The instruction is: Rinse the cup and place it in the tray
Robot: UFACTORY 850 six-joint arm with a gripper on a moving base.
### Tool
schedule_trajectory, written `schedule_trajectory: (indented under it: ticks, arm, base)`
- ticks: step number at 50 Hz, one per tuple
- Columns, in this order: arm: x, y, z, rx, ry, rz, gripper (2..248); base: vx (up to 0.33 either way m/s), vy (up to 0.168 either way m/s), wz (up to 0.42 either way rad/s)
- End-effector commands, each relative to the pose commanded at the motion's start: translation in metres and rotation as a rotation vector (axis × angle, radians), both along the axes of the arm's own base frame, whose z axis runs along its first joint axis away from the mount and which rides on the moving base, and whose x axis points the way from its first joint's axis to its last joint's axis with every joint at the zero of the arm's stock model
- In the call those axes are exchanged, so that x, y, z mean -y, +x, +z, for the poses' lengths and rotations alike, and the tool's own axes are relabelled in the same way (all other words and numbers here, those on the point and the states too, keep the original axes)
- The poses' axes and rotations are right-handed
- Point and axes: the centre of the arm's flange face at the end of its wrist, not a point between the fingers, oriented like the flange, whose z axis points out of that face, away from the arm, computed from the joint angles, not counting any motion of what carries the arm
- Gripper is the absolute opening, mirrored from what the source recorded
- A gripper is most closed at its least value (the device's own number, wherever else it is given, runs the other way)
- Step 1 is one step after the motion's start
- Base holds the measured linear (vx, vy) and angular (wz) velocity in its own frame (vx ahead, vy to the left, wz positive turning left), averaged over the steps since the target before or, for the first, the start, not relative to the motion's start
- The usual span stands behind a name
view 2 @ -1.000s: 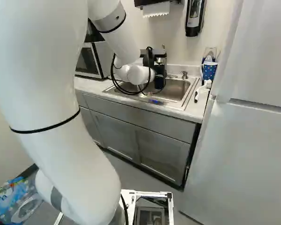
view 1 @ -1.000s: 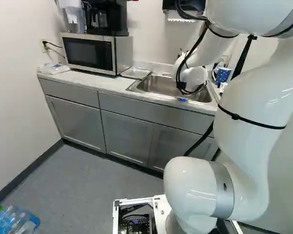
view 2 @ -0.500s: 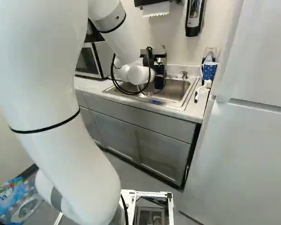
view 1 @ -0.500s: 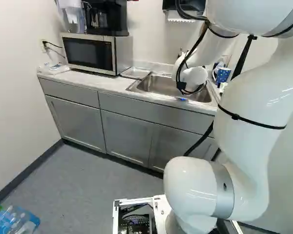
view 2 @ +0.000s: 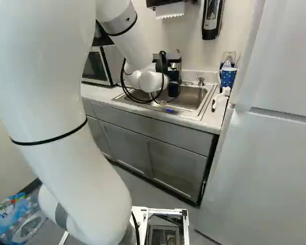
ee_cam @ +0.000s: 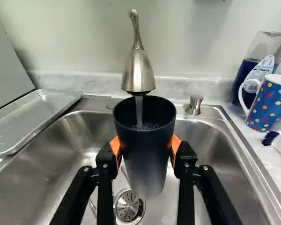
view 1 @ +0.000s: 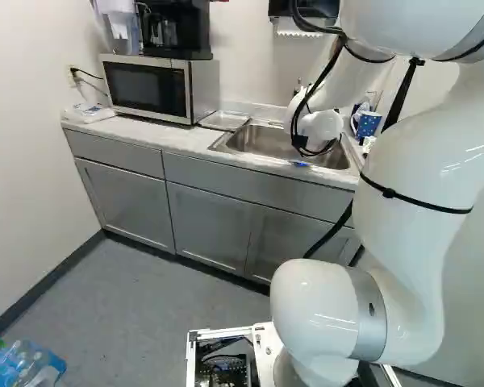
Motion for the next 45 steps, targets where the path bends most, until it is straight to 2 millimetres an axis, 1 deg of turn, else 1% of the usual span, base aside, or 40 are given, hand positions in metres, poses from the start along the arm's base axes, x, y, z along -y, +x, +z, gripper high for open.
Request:
schedule_trajectory:
  ticks: [45]
  arm:
    - [0.0, 0.0, 0.0, 0.0, 0.0, 0.0, 122]
  base:
    - [0.0, 0.0, 0.0]
